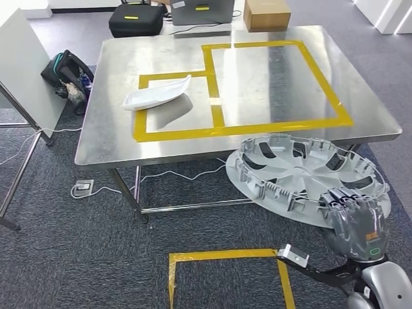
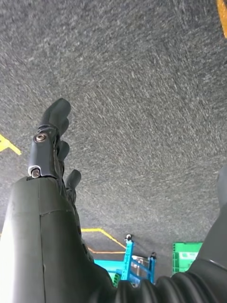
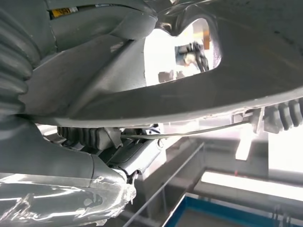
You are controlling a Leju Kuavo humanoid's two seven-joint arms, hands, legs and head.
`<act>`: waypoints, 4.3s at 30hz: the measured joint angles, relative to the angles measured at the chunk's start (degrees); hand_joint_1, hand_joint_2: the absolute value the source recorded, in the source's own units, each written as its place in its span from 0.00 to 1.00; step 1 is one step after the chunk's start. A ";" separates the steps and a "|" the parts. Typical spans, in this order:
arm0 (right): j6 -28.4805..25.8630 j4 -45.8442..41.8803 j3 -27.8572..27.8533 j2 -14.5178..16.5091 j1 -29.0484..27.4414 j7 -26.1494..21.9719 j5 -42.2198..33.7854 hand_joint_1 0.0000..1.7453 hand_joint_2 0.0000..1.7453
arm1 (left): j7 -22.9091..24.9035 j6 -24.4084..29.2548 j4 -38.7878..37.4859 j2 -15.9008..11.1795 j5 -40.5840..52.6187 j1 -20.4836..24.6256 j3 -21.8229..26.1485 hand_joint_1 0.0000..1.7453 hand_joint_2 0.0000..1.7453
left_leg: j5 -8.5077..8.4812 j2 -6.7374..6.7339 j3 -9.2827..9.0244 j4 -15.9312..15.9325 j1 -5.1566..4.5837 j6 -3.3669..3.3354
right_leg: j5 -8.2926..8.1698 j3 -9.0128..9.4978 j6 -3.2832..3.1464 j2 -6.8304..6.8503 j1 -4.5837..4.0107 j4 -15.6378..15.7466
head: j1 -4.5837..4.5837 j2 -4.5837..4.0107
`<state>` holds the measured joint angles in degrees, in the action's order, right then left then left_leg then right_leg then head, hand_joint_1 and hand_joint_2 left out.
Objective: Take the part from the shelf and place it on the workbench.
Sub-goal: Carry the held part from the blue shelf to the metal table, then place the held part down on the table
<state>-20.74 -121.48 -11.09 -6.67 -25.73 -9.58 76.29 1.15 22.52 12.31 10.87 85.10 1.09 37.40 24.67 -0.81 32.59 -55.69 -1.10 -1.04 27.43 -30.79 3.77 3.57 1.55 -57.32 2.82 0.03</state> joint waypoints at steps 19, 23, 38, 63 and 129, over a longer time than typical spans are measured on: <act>22.74 -9.84 -32.36 -3.72 0.33 -11.99 -7.29 1.00 1.00 | -1.63 0.32 0.00 -0.24 -0.25 -0.19 3.06 0.00 1.00 | 0.71 2.77 -1.27 -0.08 -0.21 -2.87 | -1.45 -1.93 0.04 -4.29 0.22 -0.57 | 0.66 0.02; 24.12 -8.80 -40.71 0.62 4.31 -16.88 -6.22 1.00 1.00 | -1.64 0.32 0.00 -0.14 -0.19 -0.14 3.23 0.00 1.00 | 0.63 2.73 -1.44 0.46 -0.12 -1.56 | -1.37 -1.90 -0.44 -4.29 0.04 -0.51 | 0.64 0.01; 33.03 -4.19 -63.39 6.79 17.34 -28.95 -4.22 1.00 1.00 | -1.40 0.22 0.00 -0.14 -0.11 -0.08 4.62 0.00 1.00 | 0.50 2.72 -1.47 0.71 -0.15 0.81 | -1.65 -1.74 -0.42 -4.26 0.18 -0.02 | 0.69 0.01; 36.58 5.62 -64.65 8.84 20.97 -30.30 -6.20 1.00 1.00 | 0.30 0.35 0.00 -0.41 0.08 0.17 4.74 0.00 1.00 | 0.54 2.72 -1.44 0.71 -0.20 0.53 | -1.69 -1.55 -0.35 -4.20 0.22 0.12 | 0.70 0.02; 22.54 18.50 11.07 -21.26 34.80 8.61 -3.74 1.00 1.00 | 1.43 -2.11 0.00 -0.92 -0.03 1.25 4.74 0.00 1.00 | 0.25 2.78 -1.23 0.67 -0.27 0.18 | -2.01 -1.69 -0.15 -4.06 0.27 0.25 | 0.69 0.01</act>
<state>1.80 -102.98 -0.02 -27.93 9.07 -0.97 72.55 2.58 20.41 12.31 9.94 85.07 2.35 42.14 24.92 1.96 31.37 -55.02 -1.37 -0.85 25.42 -32.49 3.62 -0.49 1.82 -57.07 3.51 0.04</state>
